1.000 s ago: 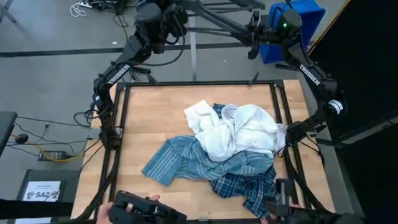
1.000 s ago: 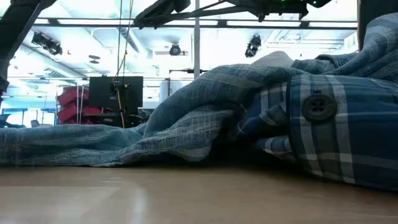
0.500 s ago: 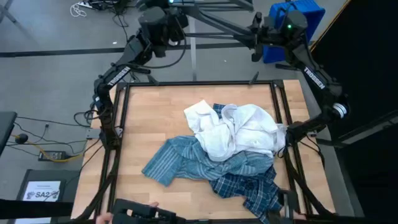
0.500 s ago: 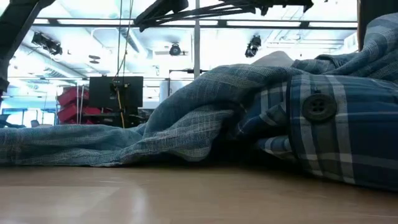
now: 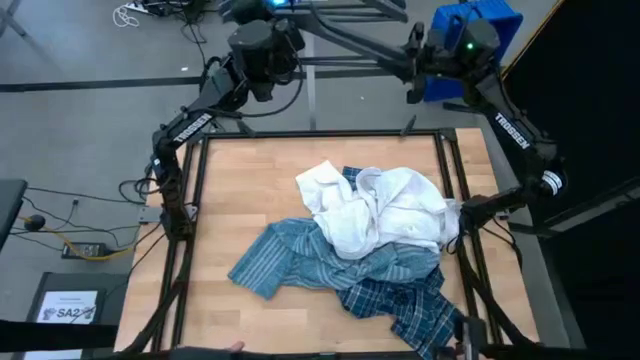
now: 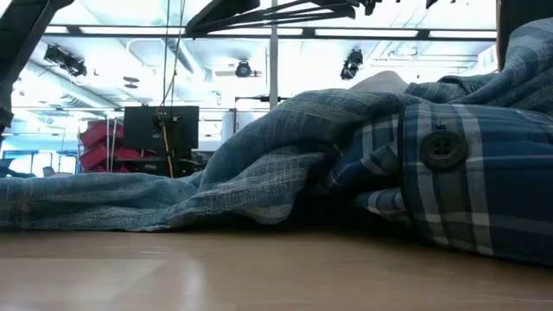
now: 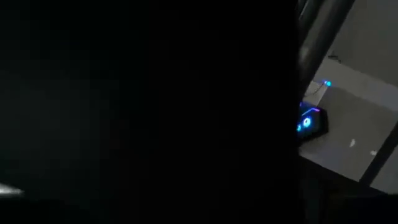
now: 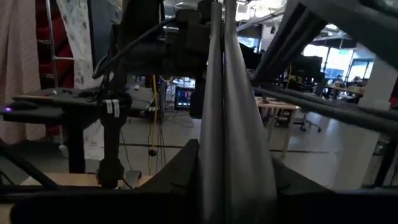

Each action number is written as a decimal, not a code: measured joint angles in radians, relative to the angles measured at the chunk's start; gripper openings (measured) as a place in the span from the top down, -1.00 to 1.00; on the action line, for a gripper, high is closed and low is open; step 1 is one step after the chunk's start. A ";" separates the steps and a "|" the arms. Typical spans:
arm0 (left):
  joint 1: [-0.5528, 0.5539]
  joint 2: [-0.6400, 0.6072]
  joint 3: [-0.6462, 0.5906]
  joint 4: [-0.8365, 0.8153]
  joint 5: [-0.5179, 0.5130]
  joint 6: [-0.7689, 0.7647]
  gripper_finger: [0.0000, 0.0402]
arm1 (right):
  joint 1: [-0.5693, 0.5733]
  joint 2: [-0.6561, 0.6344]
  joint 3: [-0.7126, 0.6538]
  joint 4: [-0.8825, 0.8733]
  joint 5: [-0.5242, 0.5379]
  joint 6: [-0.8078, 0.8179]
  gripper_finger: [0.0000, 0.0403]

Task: Hang clothes
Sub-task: Hang the black hangers on the hanging rack

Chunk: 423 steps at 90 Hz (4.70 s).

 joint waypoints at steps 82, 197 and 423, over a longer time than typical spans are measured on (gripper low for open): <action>-0.031 -0.056 0.002 0.228 0.133 0.044 0.06 | 0.068 -0.001 0.000 0.231 0.298 0.073 0.72; -0.023 -0.120 -0.332 0.134 0.416 -0.191 0.47 | 0.041 0.000 0.000 0.324 0.260 0.125 0.72; 0.128 -0.061 -0.289 0.176 0.445 -0.039 0.99 | 0.002 -0.003 0.002 0.355 0.225 0.176 0.72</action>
